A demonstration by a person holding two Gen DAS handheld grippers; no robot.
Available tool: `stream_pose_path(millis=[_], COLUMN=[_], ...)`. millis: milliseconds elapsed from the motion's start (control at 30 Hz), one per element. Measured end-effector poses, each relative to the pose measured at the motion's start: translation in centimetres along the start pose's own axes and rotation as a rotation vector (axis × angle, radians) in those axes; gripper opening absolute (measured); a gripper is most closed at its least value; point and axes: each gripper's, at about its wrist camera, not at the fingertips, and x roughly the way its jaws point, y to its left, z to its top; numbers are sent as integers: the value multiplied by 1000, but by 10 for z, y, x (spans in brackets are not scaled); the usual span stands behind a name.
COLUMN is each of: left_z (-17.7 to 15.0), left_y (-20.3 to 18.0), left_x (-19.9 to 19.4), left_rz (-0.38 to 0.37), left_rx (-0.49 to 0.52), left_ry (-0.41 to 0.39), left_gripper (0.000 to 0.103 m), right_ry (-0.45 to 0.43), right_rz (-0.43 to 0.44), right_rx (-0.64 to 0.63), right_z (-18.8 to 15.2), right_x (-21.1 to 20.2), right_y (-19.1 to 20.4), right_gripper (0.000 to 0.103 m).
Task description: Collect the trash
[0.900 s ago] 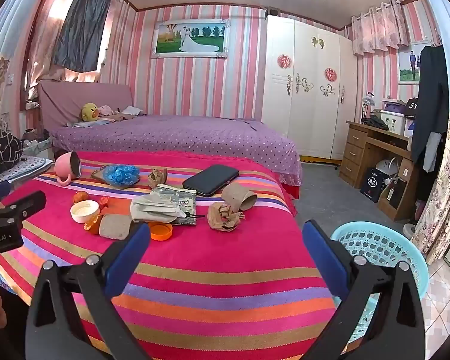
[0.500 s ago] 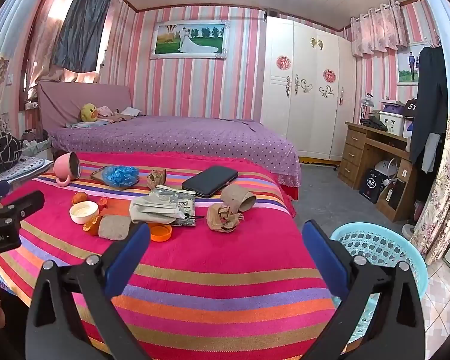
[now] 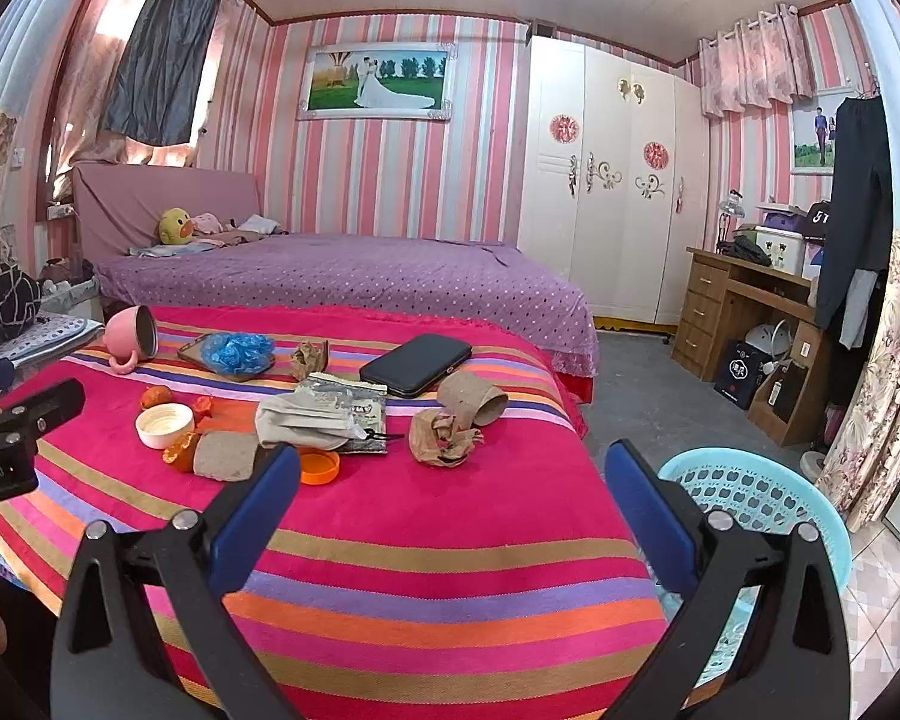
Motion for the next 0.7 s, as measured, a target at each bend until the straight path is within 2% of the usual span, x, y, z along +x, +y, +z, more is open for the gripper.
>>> stream_pose_path(millis=[700], left_z=[0], left_y=[0], left_x=[0], left_rz=[0], left_rx=[0], left_ry=[-4], left_gripper=[98], right_ry=[-4], right_rz=[-1], right_rx=[1], right_z=[1], right_x=[-7], right_y=[-3], right_gripper=[99])
